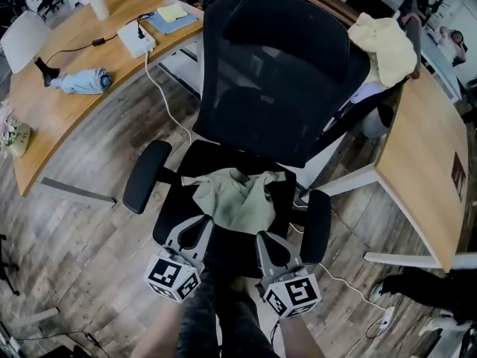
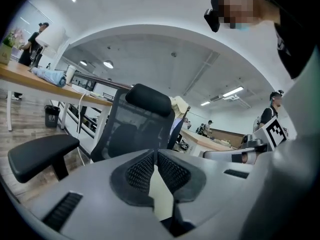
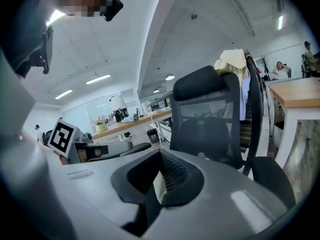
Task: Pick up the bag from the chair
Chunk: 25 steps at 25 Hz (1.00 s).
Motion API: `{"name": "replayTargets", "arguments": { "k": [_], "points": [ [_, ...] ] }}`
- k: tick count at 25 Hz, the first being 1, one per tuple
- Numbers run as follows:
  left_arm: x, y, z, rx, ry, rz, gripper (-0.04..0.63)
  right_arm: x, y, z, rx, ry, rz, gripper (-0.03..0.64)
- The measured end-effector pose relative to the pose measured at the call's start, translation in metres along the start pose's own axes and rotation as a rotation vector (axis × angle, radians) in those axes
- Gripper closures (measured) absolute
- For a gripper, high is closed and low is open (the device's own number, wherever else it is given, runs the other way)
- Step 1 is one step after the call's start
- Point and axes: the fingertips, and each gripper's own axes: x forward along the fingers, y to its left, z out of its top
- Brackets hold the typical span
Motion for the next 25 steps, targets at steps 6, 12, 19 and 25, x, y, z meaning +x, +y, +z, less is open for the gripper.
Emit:
{"name": "replayTargets", "arguments": {
  "k": [6,12,19,25],
  "points": [
    [0.035,0.033,-0.026,-0.037,0.072,0.013,0.570,0.036,-0.026,-0.017,0.026,0.043,-0.078,0.609],
    [0.066,0.058,-0.048,-0.041,0.145,0.025,0.493,0.063,-0.049,-0.035,0.017,0.094,-0.131,0.557],
    [0.086,0.083,-0.082,-0.094,0.253,0.060,0.442,0.085,-0.087,-0.057,0.038,0.176,-0.238,0.501],
    [0.103,0.095,-0.099,-0.144,0.300,0.058,0.438,0.102,-0.112,-0.069,0.058,0.245,-0.301,0.471]
  ]
}}
